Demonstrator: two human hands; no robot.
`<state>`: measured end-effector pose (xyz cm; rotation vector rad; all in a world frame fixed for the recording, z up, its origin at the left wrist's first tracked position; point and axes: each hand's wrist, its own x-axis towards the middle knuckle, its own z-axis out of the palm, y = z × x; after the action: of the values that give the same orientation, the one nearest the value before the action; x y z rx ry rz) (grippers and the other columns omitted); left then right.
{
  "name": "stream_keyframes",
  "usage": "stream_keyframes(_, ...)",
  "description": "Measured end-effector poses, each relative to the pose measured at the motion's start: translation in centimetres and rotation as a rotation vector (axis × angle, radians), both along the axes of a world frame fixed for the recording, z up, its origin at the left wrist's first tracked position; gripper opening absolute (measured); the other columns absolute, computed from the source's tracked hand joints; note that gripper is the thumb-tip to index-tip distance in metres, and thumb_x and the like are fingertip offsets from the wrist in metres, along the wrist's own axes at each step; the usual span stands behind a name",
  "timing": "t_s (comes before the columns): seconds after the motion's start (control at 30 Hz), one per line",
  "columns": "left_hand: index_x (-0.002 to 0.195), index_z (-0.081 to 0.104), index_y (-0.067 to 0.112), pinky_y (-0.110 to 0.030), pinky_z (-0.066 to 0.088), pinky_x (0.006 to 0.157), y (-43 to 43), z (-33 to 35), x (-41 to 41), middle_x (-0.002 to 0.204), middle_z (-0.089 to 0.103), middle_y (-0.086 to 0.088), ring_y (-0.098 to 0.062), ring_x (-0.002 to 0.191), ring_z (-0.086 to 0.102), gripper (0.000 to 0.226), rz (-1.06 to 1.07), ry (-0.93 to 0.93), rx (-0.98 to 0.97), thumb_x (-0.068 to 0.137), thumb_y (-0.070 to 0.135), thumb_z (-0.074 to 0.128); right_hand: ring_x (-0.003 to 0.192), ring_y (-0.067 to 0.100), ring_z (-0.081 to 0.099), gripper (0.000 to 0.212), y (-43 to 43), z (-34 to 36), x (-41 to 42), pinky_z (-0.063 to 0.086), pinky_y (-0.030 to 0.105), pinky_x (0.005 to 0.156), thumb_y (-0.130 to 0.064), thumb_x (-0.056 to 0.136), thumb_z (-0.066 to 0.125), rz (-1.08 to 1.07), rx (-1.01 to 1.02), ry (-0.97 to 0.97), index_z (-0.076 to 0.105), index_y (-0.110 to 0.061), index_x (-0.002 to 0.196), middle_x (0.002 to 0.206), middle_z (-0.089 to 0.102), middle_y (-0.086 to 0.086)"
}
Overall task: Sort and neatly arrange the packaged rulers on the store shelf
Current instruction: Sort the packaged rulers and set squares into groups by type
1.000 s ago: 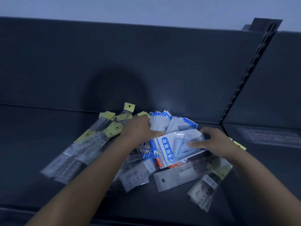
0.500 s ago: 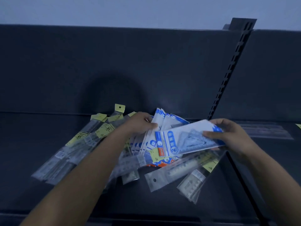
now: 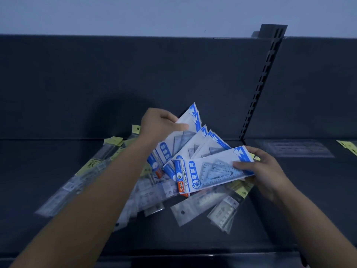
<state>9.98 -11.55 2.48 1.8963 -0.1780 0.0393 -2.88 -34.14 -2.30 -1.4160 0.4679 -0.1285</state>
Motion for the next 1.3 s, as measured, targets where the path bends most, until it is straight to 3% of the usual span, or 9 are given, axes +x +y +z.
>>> stream_keyframes(0.2,0.078,0.072,0.006,-0.022,0.043,0.065,2.3,2.2,0.3,0.072,0.067,-0.003,-0.01,0.064,0.057,0.015,-0.108,-0.121,0.149,0.08,0.019,0.078,0.068,0.021,0.071,0.024,0.6,0.2,-1.5,0.059,0.029,0.058,0.003,0.079,0.067,-0.012,0.099,-0.025,0.064,0.005,0.102,0.085,0.073,0.014)
stream_keyframes(0.3,0.073,0.057,0.02,-0.026,0.039,0.057,2.6,3.4,0.4,0.058,0.057,0.01,-0.006,0.054,0.05,0.02,-0.035,-0.399,0.417,0.09,0.03,0.063,0.077,0.024,0.071,0.025,0.6,0.4,-2.3,0.06,0.03,0.064,0.0,0.075,0.067,0.019,0.167,-0.049,0.067,0.006,0.1,0.095,0.072,0.019)
stream_keyframes(0.43,0.083,0.054,0.016,-0.022,0.036,0.054,1.0,4.6,-0.6,0.057,0.049,0.008,-0.004,0.049,0.043,0.02,-0.214,-0.535,0.359,0.094,0.033,0.056,0.086,0.023,0.071,0.034,0.2,0.9,-3.6,0.059,0.027,0.07,-0.006,0.07,0.066,0.013,0.225,-0.095,0.067,0.005,0.101,0.102,0.071,0.019)
stream_keyframes(0.57,0.083,0.058,0.015,-0.01,0.033,0.046,-3.2,4.7,-1.9,0.048,0.053,0.012,0.003,0.041,0.045,0.015,-0.383,-0.381,0.335,0.091,0.027,0.062,0.092,0.025,0.069,0.039,-2.3,1.8,-6.1,0.058,0.029,0.078,-0.006,0.071,0.065,-0.054,0.241,-0.135,0.064,0.006,0.107,0.107,0.07,0.02)
stream_keyframes(0.67,0.079,0.065,0.018,-0.016,0.04,0.059,-7.0,4.1,-3.3,0.06,0.061,0.015,0.006,0.053,0.053,0.002,-0.442,-0.193,0.281,0.08,0.017,0.067,0.089,0.022,0.07,0.042,-5.6,2.4,-8.8,0.058,0.025,0.073,-0.005,0.072,0.064,-0.104,0.263,-0.173,0.061,0.009,0.112,0.108,0.069,0.02)
stream_keyframes(0.8,0.09,0.07,0.006,-0.022,0.047,0.071,-12.7,3.4,-6.0,0.074,0.069,0.008,-0.008,0.074,0.063,0.013,-0.601,-0.042,0.252,0.079,0.002,0.064,0.092,0.021,0.07,0.041,-11.2,2.6,-13.1,0.058,0.023,0.072,-0.002,0.072,0.063,-0.104,0.275,-0.166,0.062,0.007,0.111,0.109,0.069,0.019)
stream_keyframes(0.9,0.1,0.07,0.011,-0.033,0.054,0.075,-18.1,3.1,-8.4,0.09,0.076,-0.006,-0.022,0.082,0.071,0.016,-0.731,0.055,0.251,0.085,0.006,0.068,0.093,0.025,0.07,0.04,-16.6,2.4,-16.6,0.059,0.027,0.075,0.003,0.07,0.063,-0.109,0.235,-0.139,0.062,0.006,0.11,0.11,0.069,0.02)
stream_keyframes(1.13,0.096,0.073,0.008,-0.026,0.056,0.061,-35.2,2.2,-15.8,0.088,0.076,-0.009,-0.017,0.076,0.073,0.012,-0.873,0.016,0.159,0.084,0.01,0.071,0.07,0.02,0.071,0.027,-31.1,2.4,-25.4,0.055,0.024,0.052,0.014,0.076,0.059,-0.264,0.157,-0.094,0.068,0.001,0.097,0.093,0.073,0.016)
stream_keyframes(1.3,0.094,0.071,0.009,-0.024,0.055,0.06,-46.4,2.5,-19.5,0.088,0.075,-0.009,-0.015,0.073,0.071,0.007,-0.975,0.029,0.177,0.089,0.008,0.066,0.071,0.028,0.066,0.02,-40.2,2.4,-29.6,0.05,0.037,0.064,0.011,0.074,0.062,-0.398,0.013,-0.061,0.068,0.006,0.093,0.09,0.072,0.019)
